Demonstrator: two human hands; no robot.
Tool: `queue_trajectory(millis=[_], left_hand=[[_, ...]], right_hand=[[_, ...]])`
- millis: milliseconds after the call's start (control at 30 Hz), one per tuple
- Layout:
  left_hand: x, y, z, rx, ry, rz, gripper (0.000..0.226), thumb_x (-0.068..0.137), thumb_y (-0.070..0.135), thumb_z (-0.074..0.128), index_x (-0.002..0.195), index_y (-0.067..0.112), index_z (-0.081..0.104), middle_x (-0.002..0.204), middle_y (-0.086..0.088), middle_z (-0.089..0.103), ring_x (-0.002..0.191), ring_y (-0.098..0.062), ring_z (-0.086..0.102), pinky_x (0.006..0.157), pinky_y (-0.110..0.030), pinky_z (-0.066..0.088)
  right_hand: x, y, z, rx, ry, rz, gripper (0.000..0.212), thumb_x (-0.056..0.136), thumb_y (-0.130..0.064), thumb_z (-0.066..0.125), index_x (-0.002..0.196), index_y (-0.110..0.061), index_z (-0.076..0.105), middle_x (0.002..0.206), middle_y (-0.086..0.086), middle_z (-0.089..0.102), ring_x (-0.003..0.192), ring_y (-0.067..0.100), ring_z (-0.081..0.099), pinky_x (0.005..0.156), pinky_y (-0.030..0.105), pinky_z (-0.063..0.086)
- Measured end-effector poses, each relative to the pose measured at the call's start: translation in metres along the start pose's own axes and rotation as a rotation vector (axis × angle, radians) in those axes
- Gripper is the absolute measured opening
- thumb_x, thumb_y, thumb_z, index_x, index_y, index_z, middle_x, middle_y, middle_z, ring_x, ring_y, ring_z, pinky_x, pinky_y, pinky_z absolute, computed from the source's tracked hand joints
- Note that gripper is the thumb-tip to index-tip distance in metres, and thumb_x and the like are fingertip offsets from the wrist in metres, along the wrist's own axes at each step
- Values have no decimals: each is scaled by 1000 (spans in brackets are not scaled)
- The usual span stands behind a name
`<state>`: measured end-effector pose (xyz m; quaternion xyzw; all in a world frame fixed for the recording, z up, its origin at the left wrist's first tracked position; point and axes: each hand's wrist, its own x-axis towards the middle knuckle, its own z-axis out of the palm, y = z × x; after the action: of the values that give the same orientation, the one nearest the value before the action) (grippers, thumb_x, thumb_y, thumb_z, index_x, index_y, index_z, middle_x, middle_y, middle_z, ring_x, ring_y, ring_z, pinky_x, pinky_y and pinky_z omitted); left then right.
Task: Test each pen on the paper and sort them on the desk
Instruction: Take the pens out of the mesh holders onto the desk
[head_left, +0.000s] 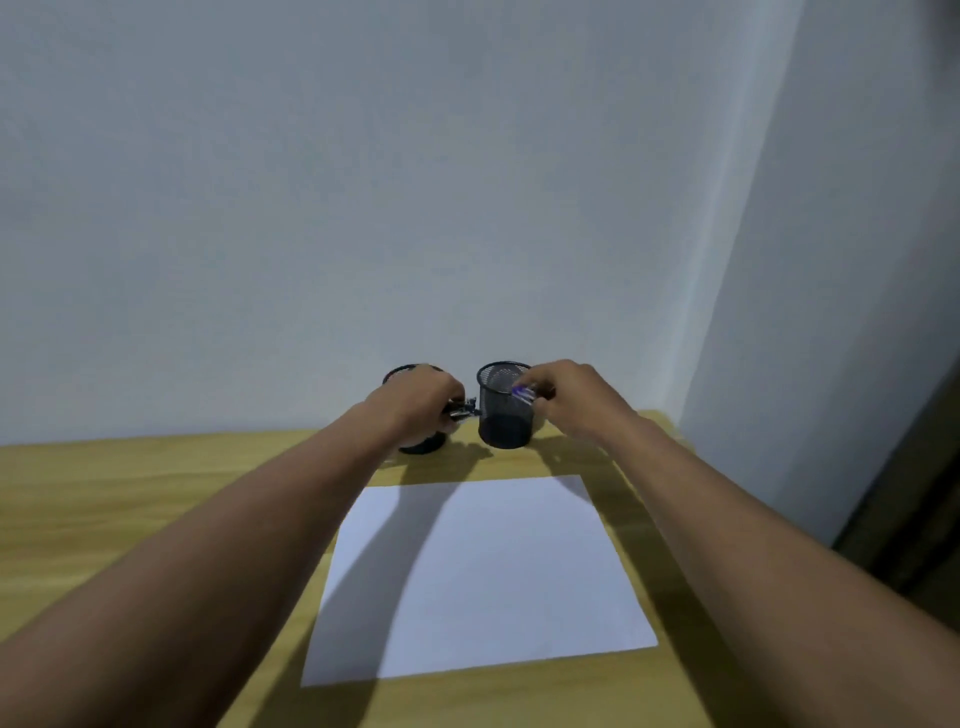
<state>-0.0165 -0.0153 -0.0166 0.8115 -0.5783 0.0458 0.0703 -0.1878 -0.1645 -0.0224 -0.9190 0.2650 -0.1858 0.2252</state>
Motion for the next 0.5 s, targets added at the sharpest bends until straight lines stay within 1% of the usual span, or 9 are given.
queue_trajectory(millis=[33,133,200,267,333,433,500], left_hand=[[0,-2,12,2,-9,5,17,81,20,73,95,15,66,97,-8,66,91,-31,62,75,-41,53],[2,-10,40,41,-5,30,12,84,18,68,96,16,66,95,-9,68,87,-33,65,68,-39,53],[2,-16,56,56,21,39,9,86,24,66,93,19,65,91,-9,69,84,-34,67,65,-39,54],[2,-19,67,75,30,50,13,88,30,65,93,18,63,89,-11,69,83,-36,67,61,-33,47],[0,-20,72,83,29,57,13,90,28,64,95,17,64,91,-12,69,85,-37,65,60,-32,42],[0,-20,68,73,77,54,14,86,28,66,95,19,61,91,-12,67,84,-37,65,61,-36,47],[3,-21,61,43,105,40,20,81,27,71,96,20,61,90,-12,68,84,-38,65,61,-35,45]], right_hand=[[0,5,9,-30,-30,4,40,90,-4,58,120,-26,74,113,5,73,101,25,65,79,29,47],[1,17,34,-134,-124,-16,45,87,-3,54,118,-29,73,117,7,73,106,30,64,81,32,48],[4,21,46,-186,-141,-39,49,86,-2,52,121,-31,72,120,8,72,108,32,64,85,36,52],[6,19,56,-215,-148,-68,52,85,0,51,122,-30,71,120,8,72,109,33,63,86,39,53],[8,16,63,-246,-152,-105,50,85,0,51,120,-30,72,117,6,72,107,32,63,83,39,53],[11,12,63,-283,-128,-135,43,85,-2,54,116,-26,70,112,6,73,104,33,65,82,41,56],[14,13,59,-276,-118,-123,40,85,-2,57,116,-24,69,111,7,73,105,34,65,84,44,56]])
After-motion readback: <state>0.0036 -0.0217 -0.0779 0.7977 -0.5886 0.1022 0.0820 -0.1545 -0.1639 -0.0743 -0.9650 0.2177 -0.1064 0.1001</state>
